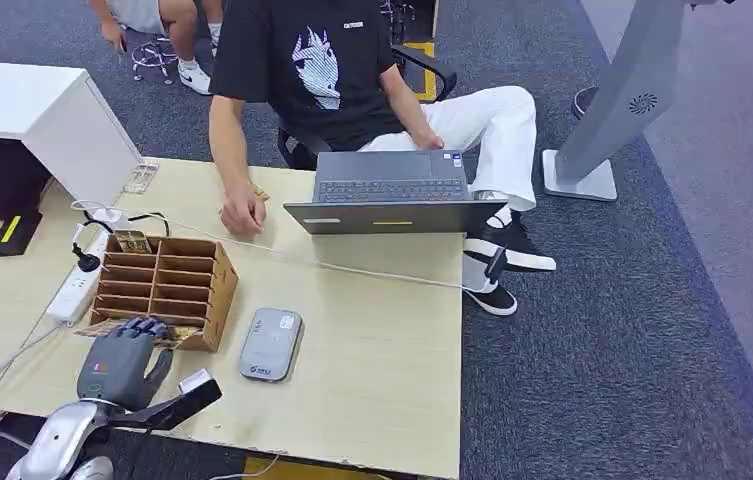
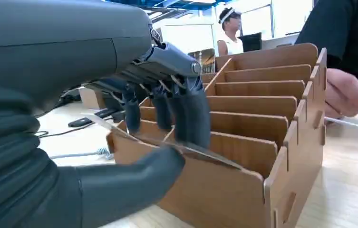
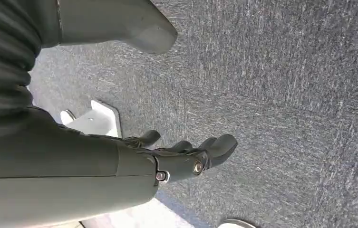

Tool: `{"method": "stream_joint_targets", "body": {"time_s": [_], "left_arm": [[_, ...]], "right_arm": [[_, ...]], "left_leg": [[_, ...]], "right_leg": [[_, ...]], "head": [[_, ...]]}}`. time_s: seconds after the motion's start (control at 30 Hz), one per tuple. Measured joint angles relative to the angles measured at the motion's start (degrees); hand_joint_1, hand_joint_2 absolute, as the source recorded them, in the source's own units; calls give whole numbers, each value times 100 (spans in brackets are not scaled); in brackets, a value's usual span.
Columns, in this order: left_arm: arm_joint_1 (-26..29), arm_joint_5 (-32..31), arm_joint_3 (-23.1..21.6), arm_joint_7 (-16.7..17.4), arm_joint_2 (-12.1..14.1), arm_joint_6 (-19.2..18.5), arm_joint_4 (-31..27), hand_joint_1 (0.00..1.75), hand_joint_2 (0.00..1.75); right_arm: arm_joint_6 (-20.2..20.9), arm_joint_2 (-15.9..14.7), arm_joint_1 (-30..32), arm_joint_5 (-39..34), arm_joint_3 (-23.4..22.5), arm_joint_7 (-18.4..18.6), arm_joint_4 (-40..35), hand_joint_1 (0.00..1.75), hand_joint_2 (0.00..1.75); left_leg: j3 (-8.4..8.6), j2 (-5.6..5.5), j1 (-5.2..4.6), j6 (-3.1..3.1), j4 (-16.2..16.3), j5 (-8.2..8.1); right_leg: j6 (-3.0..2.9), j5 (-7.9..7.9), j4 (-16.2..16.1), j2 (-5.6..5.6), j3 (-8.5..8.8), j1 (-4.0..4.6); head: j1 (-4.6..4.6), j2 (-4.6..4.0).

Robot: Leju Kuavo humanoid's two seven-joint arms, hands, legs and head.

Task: Pass the card to the sensor for recognition and then transmit it.

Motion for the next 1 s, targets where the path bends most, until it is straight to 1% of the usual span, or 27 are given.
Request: {"method": "stream_joint_targets", "body": {"time_s": [0.27,0.7,0.73,0.8,0.93,1.0], "left_arm": [[-31,-164,0,81,9,131,-17,175,175],[15,-267,0,103,0,333,-70,175,175],[19,-295,0,103,-2,403,-74,175,175],[33,-379,13,103,-9,657,-131,175,175],[30,-625,223,83,-11,1803,-582,175,175],[23,-627,363,54,-9,1974,-836,175,175]], "right_arm": [[4,0,0,-74,0,-63,2,0,175],[-2,0,1,-112,0,-66,2,0,175],[-2,0,1,-112,0,-52,2,0,175],[-2,0,1,-112,0,-50,2,0,175],[-17,0,1,-90,0,-35,2,0,175],[-24,0,1,-90,0,-35,2,0,175]], "left_leg": [[0,-1,0,0,0,0],[0,0,0,0,0,0],[0,0,0,0,0,0],[-1,0,0,0,0,0],[-1,-1,0,0,0,1],[0,0,0,0,0,1]], "right_leg": [[0,0,0,-1,1,0],[0,0,0,0,1,0],[0,0,0,0,1,0],[0,0,1,0,1,0],[0,0,1,-1,1,0],[0,0,1,0,1,0]], "head": [[0,0],[0,0],[0,0],[0,0],[-2,0],[-2,0]]}}
